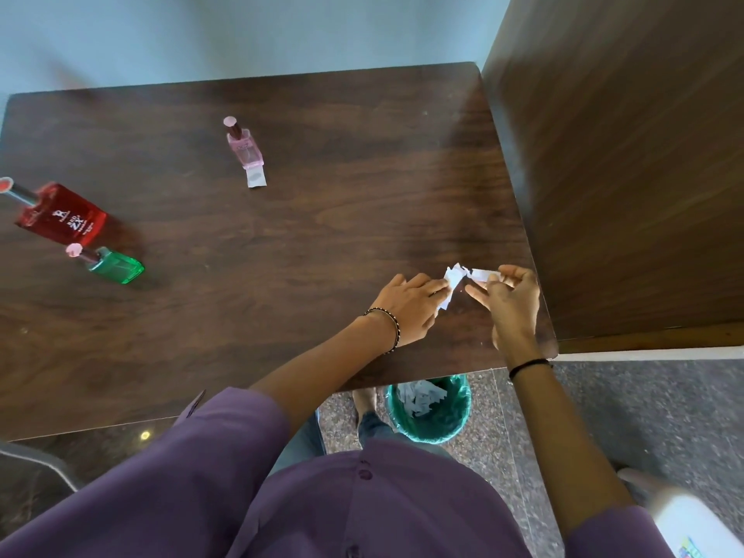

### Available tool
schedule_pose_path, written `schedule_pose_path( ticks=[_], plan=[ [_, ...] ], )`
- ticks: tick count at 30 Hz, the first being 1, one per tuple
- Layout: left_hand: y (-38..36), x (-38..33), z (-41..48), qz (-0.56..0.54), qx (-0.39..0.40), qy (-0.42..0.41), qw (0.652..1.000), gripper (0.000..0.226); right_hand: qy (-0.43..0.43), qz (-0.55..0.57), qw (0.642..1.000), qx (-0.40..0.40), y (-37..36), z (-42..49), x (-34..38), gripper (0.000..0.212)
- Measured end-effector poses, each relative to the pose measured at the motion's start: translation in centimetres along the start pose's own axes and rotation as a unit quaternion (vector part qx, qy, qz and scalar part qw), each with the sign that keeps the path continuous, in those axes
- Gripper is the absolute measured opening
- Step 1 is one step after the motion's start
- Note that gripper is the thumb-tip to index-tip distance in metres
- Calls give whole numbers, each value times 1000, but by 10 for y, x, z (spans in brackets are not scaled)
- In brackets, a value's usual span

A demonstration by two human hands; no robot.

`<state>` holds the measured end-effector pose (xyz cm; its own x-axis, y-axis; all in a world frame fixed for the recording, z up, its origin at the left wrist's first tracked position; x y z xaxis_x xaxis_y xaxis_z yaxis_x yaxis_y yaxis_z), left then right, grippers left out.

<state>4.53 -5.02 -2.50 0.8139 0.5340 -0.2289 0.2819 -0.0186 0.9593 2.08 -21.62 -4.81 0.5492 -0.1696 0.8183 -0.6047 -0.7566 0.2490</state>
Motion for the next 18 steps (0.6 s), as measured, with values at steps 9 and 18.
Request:
schedule_pose_path(
  ticks=[9, 18],
  plan=[
    [3, 58, -45, -513, -190, 293, 785, 29, 96, -89, 986, 104, -55, -43, 21, 16],
    [-12, 113, -119, -727, -297, 416, 459, 13, 176, -162, 935, 260, -157, -97, 36, 25]
  ],
)
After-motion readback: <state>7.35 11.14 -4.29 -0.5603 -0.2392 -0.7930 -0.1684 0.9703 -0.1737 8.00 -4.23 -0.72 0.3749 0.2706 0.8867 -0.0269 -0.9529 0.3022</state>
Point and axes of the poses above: each hand's wrist, its own z-axis towards the middle knuckle, its own y-axis out of the back of the hand, x = y × z, the point moved 10 cm from there along z, towards the middle knuckle, and after that the axes turned 9 degrees about -y, right-handed, at the moved point
